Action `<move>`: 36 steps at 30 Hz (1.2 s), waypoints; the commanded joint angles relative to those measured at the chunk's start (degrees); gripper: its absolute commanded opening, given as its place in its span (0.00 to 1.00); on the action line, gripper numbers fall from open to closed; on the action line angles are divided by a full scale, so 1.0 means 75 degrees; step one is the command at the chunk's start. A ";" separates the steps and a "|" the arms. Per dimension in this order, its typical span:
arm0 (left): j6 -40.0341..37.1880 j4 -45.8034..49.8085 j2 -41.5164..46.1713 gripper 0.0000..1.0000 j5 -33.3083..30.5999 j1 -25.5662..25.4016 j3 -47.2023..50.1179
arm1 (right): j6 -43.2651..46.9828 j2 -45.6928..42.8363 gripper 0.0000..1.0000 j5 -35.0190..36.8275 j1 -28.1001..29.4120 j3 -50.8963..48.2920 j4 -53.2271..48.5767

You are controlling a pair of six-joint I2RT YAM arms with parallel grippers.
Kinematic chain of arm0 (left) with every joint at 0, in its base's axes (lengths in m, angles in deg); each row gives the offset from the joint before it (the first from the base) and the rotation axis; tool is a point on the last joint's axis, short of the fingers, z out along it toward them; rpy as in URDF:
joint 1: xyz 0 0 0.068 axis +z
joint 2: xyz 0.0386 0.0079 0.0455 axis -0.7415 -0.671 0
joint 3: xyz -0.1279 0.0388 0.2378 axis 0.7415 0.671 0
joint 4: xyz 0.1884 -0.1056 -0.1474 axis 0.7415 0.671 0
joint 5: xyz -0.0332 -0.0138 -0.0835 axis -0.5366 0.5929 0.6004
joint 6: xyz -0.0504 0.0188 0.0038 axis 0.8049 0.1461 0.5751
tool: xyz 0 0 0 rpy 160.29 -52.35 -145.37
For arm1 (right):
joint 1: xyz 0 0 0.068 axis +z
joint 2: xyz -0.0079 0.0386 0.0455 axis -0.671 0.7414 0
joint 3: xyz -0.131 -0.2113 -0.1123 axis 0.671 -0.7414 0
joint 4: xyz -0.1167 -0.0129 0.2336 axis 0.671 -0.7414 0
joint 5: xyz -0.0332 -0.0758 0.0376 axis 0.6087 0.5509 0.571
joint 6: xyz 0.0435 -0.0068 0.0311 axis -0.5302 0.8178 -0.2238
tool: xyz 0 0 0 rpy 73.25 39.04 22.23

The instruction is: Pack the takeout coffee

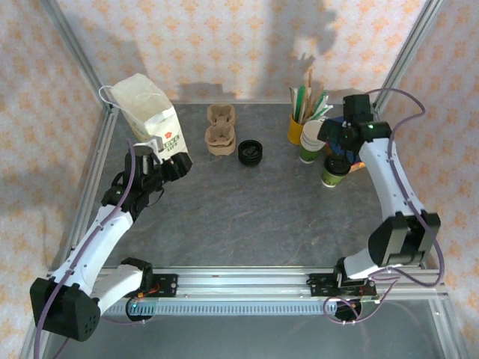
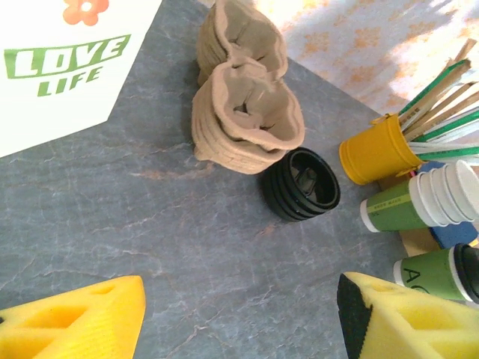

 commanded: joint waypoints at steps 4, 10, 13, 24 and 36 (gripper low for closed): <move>0.0494 -0.0719 -0.0309 0.70 0.0579 0.0076 -0.0061 | -0.0612 -0.1438 0.97 -0.1898 -0.0034 -0.0629 0.1005; 0.0861 -0.1306 -0.0699 0.69 0.0663 -0.0129 -0.0070 | -0.0957 -0.2058 1.00 -0.1500 -0.0051 -0.1426 0.1176; 0.0986 -0.1467 -0.1143 0.68 0.0481 -0.0451 -0.0271 | -0.0964 -0.2068 1.00 -0.1687 -0.0063 -0.1531 0.0928; 0.2014 -0.1948 -0.3444 0.62 -0.0299 -0.1014 -0.1477 | -0.2418 -0.3120 1.00 -0.4561 0.0226 -0.3624 0.3023; 0.2722 -0.1980 -0.5408 0.63 -0.1204 -0.0886 -0.2726 | -0.2905 -0.2951 1.00 -0.3492 0.2368 -0.4142 0.3579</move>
